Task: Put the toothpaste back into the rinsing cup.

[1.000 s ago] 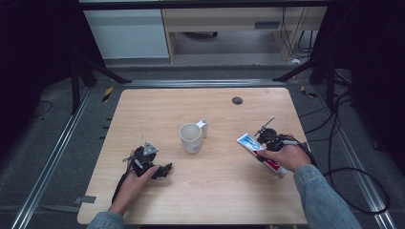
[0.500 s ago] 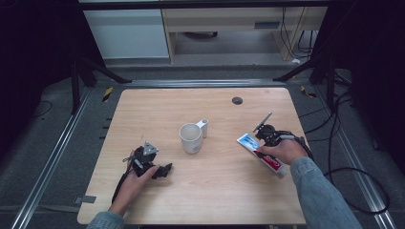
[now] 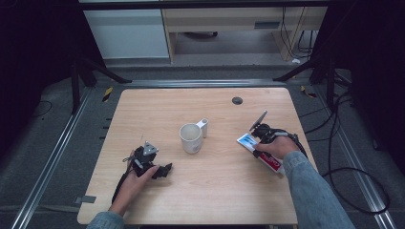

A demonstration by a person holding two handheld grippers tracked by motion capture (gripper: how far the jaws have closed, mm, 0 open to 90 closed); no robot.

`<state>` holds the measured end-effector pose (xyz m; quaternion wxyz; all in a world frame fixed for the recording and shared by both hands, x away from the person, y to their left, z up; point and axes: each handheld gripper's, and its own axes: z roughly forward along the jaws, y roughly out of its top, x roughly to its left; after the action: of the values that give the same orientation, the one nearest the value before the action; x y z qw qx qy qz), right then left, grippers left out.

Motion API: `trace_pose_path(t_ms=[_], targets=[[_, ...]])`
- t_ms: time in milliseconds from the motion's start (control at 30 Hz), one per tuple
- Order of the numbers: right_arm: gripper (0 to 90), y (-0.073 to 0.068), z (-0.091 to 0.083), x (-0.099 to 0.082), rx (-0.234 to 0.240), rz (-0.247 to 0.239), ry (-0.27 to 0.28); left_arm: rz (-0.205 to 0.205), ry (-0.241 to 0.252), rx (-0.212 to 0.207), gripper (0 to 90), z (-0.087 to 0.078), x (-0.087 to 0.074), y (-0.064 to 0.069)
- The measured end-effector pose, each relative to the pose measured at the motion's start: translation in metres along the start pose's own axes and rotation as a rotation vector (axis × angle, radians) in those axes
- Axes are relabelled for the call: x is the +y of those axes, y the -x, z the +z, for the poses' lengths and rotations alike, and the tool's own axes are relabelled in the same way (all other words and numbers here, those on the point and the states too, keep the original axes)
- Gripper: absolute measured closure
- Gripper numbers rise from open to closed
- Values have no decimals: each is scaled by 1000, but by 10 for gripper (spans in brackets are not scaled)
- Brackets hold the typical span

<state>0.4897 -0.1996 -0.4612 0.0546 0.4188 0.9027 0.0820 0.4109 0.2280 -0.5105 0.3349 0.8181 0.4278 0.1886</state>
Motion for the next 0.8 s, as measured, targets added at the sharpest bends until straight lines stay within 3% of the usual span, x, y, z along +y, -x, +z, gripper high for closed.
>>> trace_pose_path(t_ms=[600, 800], targets=[[456, 4, 9, 7, 29, 32, -14, 1, 0, -1, 0, 0, 0, 0], [462, 4, 9, 12, 19, 6, -40, 1, 0, -1, 0, 0, 0, 0]])
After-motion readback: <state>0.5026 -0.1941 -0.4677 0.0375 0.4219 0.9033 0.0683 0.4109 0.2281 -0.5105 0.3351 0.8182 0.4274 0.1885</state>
